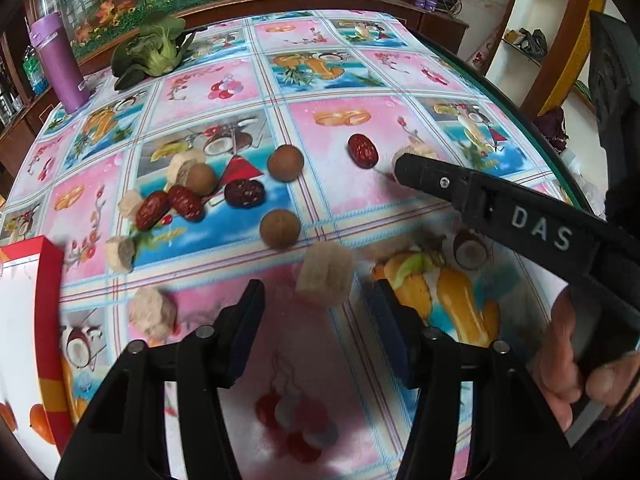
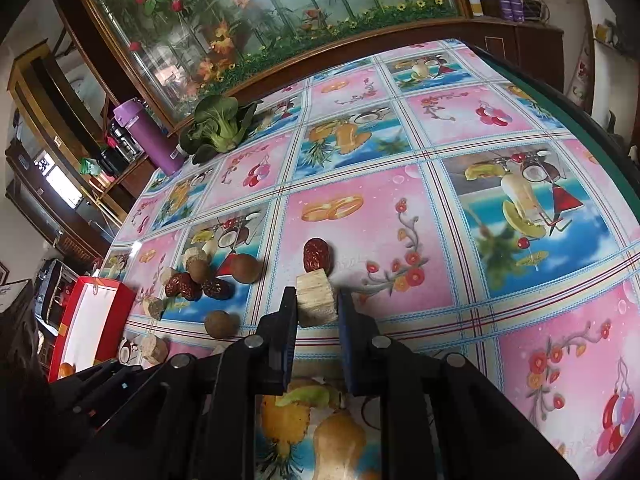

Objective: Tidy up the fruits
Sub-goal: 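Grasp a beige cube with the right gripper while the left grasps a round beige cake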

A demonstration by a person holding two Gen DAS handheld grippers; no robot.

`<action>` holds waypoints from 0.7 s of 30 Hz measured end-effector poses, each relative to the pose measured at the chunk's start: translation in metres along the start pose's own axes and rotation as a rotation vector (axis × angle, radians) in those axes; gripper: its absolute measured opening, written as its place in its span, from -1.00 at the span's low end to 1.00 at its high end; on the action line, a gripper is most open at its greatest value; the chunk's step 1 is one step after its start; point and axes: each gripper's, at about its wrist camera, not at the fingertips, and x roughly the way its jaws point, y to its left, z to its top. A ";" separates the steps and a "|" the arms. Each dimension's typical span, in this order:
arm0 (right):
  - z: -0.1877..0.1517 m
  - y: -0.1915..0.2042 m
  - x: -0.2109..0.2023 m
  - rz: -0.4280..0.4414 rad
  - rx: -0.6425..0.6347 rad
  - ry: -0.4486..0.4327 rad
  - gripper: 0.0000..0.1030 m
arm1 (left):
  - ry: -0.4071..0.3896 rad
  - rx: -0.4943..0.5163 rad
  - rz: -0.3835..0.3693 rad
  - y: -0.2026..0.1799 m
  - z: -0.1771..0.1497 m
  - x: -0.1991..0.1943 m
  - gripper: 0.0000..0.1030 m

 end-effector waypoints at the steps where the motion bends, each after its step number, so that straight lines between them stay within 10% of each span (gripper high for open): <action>1: 0.001 -0.001 0.000 -0.001 0.004 -0.004 -0.65 | 0.000 0.003 -0.004 -0.001 0.000 0.001 -0.11; 5: 0.001 -0.003 -0.002 -0.002 0.005 -0.019 -0.65 | -0.020 0.010 -0.007 -0.001 0.002 0.004 -0.39; 21: -0.006 0.010 -0.014 -0.020 -0.065 -0.103 -0.65 | -0.158 -0.096 0.047 0.052 -0.037 -0.066 -0.40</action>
